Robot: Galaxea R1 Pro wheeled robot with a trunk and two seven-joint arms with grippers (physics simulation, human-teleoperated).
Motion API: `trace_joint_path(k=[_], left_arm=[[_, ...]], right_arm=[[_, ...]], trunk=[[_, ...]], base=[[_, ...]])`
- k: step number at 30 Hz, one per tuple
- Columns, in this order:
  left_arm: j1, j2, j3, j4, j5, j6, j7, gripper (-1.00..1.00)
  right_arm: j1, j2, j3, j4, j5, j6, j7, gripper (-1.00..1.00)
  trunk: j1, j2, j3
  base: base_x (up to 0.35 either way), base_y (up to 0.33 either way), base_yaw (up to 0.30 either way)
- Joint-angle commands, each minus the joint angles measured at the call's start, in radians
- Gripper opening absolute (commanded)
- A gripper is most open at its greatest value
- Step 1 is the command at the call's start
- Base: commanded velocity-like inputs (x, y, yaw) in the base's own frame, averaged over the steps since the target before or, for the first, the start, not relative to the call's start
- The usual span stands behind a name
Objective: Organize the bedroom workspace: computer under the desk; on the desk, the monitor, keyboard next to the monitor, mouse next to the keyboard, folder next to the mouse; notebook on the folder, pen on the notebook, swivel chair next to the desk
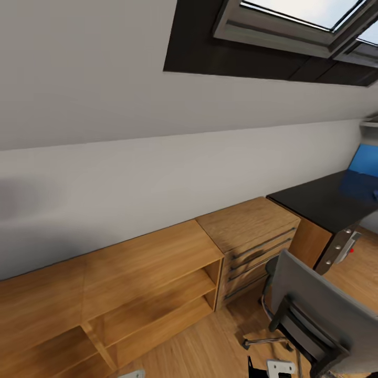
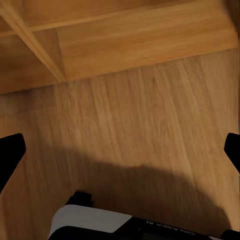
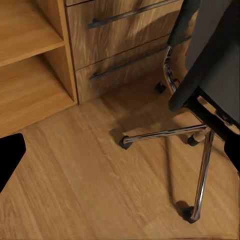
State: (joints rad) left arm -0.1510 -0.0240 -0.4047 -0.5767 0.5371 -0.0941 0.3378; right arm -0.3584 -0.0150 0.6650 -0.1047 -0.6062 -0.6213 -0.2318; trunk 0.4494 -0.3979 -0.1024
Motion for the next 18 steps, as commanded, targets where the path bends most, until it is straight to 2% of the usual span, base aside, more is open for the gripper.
trace_joint_path(k=[1,18], left_arm=[[-0.001,0.001,-0.008,0.0,0.011,-0.006,0.007,1.0],[-0.001,0.001,-0.008,0.0,0.012,-0.006,0.007,1.0]], right_arm=[[-0.001,0.0,0.008,-0.001,-0.001,0.0,-0.008,1.0],[-0.001,0.002,0.009,-0.001,-0.002,0.003,-0.01,1.0]], trunk=[[0.001,-0.002,-0.002],[0.001,-0.002,-0.002]], base=[[0.025,0.009,-0.3],[0.004,0.001,-0.3]])
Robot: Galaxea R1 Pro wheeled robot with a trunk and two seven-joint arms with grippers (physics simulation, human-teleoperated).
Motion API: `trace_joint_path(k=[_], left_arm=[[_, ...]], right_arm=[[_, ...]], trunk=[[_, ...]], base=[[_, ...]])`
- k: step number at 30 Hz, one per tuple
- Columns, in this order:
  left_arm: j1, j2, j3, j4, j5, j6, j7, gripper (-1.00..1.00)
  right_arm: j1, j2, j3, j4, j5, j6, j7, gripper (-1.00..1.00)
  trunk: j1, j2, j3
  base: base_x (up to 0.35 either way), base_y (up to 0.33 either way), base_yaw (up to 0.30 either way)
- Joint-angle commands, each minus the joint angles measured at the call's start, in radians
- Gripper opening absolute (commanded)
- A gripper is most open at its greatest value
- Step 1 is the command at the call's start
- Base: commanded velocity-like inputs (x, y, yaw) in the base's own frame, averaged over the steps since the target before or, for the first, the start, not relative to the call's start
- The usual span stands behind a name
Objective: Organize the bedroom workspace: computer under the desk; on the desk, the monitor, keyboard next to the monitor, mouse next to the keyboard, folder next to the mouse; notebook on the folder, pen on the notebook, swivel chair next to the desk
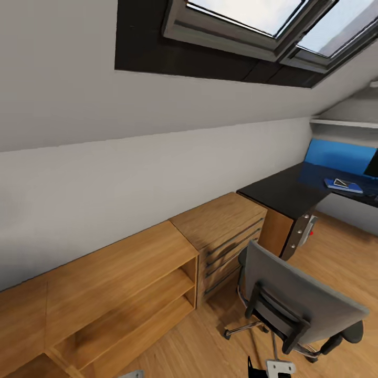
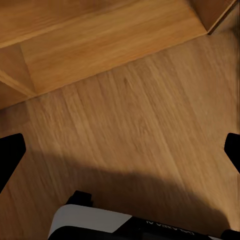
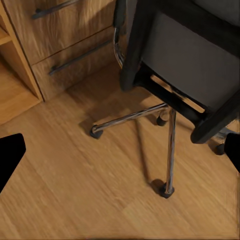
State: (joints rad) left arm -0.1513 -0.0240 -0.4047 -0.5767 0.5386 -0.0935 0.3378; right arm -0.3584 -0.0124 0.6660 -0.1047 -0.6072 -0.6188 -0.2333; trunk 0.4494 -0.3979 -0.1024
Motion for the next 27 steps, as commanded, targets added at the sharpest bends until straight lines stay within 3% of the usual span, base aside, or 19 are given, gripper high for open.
trace_joint_path(k=[1,27], left_arm=[[-0.001,0.001,-0.008,0.0,0.011,-0.007,0.007,1.0],[-0.001,0.001,-0.008,0.0,0.01,-0.008,0.008,1.0]], right_arm=[[-0.001,0.0,0.008,-0.001,-0.001,0.0,-0.009,1.0],[-0.001,0.0,0.007,-0.001,-0.002,0.001,-0.009,1.0]], trunk=[[0.001,-0.002,-0.002],[0.001,-0.002,-0.002]], base=[[0.0,0.0,-0.3],[0.0,0.0,-0.3]])
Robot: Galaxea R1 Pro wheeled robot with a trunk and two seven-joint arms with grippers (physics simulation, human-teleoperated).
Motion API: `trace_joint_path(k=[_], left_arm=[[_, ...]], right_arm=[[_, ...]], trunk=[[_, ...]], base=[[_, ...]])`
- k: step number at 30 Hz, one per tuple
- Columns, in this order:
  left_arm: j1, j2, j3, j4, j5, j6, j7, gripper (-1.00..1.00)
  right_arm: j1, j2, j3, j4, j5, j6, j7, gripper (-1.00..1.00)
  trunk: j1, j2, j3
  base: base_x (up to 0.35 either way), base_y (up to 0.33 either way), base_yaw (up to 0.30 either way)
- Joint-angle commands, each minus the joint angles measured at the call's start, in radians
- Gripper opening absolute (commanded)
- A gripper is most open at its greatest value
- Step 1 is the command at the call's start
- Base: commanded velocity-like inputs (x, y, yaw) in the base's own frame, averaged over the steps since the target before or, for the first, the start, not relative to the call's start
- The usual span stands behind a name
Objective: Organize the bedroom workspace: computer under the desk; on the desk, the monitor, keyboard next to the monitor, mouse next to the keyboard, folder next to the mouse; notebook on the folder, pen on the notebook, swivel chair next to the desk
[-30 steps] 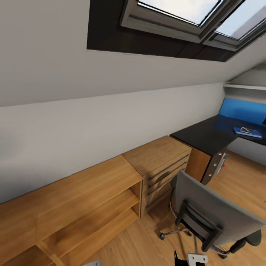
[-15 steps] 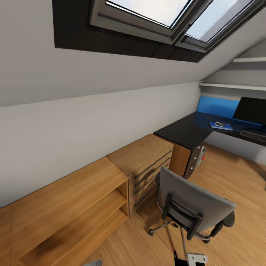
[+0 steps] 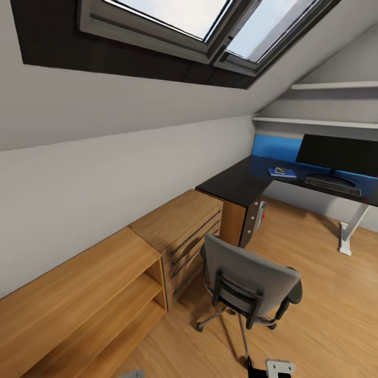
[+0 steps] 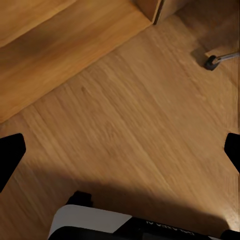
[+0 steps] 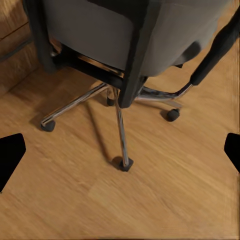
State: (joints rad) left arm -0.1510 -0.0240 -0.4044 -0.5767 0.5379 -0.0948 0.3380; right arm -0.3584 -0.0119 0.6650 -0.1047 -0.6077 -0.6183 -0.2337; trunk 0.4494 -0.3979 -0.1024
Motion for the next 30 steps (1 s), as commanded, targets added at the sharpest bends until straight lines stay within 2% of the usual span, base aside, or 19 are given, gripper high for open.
trace_joint_path(k=[1,20,30], left_arm=[[-0.001,0.001,-0.008,0.0,0.01,-0.006,0.007,1.0],[-0.001,0.001,-0.008,0.0,0.011,-0.006,0.007,1.0],[-0.001,0.001,-0.007,0.0,0.011,-0.006,0.007,1.0]], right_arm=[[-0.001,0.0,0.008,-0.001,-0.001,0.0,-0.009,1.0],[-0.001,0.0,0.008,-0.001,-0.001,0.0,-0.009,1.0],[-0.001,0.0,0.008,-0.001,-0.001,0.0,-0.009,1.0]], trunk=[[0.001,-0.002,-0.002],[0.001,-0.002,-0.002],[0.001,-0.002,-0.002]], base=[[0.0,0.0,-0.3],[0.004,0.005,-0.3],[0.087,0.202,-0.3]])
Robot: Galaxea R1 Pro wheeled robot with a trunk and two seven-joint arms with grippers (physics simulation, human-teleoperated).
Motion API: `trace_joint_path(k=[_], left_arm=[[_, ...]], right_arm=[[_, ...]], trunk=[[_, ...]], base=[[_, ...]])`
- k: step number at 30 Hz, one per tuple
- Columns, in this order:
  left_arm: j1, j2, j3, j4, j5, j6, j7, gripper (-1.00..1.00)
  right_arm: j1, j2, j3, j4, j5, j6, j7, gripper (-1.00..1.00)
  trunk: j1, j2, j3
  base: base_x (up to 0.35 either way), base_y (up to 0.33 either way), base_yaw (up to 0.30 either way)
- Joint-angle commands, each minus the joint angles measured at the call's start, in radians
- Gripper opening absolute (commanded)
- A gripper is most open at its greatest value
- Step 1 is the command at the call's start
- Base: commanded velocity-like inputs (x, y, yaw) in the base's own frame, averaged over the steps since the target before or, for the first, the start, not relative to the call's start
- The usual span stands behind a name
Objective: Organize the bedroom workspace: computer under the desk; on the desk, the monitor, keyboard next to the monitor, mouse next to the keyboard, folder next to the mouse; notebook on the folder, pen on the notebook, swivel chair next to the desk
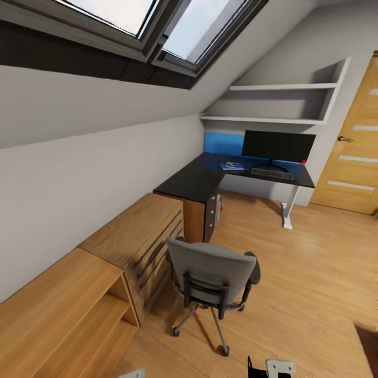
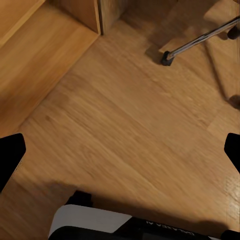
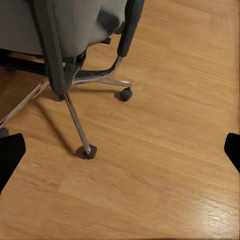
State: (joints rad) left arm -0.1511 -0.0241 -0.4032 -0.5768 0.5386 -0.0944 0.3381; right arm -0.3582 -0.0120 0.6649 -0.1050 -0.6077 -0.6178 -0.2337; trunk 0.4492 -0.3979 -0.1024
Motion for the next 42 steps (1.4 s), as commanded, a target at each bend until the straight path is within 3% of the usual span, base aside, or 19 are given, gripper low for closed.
trace_joint_path(k=[1,20,42], left_arm=[[-0.001,0.001,-0.008,0.0,0.011,-0.006,0.007,1.0],[-0.001,0.001,-0.007,0.0,0.01,-0.007,0.007,1.0],[-0.001,0.001,-0.008,0.0,0.01,-0.007,0.008,1.0]], right_arm=[[-0.001,0.0,0.009,-0.001,-0.001,0.0,-0.009,1.0],[-0.001,0.0,0.009,-0.001,-0.001,0.0,-0.009,1.0],[-0.001,0.0,0.009,-0.001,-0.001,0.0,-0.009,1.0]], trunk=[[0.001,-0.002,-0.002],[0.001,-0.002,-0.002],[0.001,-0.002,-0.002]], base=[[0.104,0.267,-0.3],[0.02,0.283,-0.3],[-0.06,0.157,-0.3]])
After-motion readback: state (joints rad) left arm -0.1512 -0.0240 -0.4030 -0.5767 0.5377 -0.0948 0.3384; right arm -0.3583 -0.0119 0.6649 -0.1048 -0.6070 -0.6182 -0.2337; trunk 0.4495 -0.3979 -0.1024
